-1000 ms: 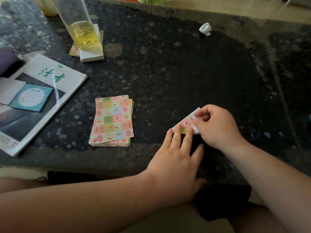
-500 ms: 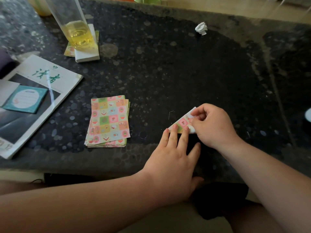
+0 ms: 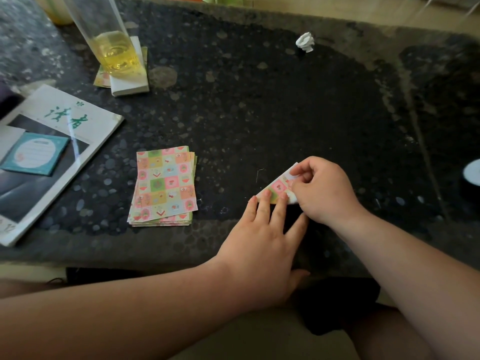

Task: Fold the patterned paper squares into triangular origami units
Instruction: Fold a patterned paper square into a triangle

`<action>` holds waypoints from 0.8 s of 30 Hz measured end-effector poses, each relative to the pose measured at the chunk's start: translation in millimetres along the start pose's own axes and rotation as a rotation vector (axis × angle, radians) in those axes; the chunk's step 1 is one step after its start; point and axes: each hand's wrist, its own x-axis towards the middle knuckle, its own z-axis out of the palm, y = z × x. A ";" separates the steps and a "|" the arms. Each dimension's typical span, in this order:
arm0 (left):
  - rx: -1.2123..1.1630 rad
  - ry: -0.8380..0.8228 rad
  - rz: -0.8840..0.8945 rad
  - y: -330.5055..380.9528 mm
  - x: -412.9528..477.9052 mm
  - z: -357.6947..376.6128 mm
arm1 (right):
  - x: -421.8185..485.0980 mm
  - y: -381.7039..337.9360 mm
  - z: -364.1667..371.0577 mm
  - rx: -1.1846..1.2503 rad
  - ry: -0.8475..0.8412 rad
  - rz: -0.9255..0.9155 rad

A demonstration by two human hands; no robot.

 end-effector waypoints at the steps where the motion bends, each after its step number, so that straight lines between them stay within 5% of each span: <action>1: -0.003 0.002 -0.006 -0.1 0.3 0.2 | -0.2 -0.3 -0.3 -0.001 0.000 0.003; 24: 0.196 -0.179 -0.032 7.1 -11.1 1.5 | 0.9 0.3 -5.1 -0.019 -0.021 -0.014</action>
